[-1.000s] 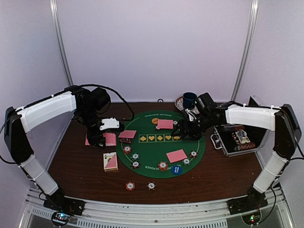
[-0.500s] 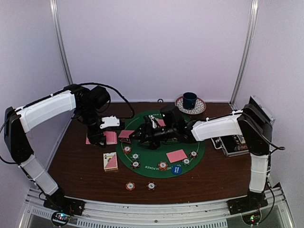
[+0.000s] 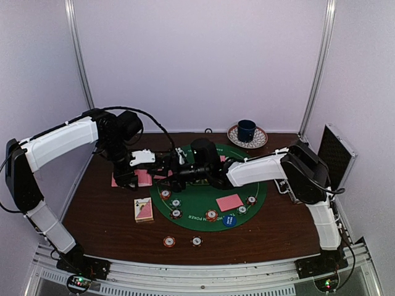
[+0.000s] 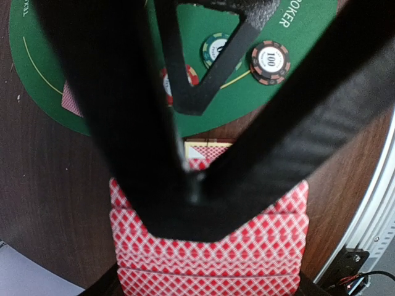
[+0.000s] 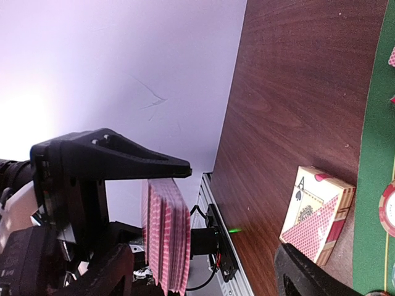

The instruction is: Distribute texas hold em gaming equipment

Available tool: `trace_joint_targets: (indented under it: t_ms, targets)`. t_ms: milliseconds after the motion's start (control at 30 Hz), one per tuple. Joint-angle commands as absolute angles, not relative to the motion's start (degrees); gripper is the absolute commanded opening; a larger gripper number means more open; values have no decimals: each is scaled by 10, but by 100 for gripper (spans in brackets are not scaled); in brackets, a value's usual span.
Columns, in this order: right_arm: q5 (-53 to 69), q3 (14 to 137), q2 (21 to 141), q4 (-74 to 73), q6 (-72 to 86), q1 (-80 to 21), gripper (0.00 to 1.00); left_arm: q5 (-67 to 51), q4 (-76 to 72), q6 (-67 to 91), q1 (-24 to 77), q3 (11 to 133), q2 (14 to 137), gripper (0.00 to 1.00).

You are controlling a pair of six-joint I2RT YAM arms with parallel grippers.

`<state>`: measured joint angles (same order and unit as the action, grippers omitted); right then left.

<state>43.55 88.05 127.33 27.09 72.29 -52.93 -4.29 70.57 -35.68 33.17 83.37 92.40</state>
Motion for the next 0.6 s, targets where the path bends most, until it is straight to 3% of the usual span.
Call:
trace_joint_targets:
  t_ms: [0,567]
  targets:
    - [443,933,1305,300,741,-545,84,-49,702,-353,331,852,919,0]
    - [454,1021,1402,427,851,-565,96,-52,704,-353,331,854,923,0]
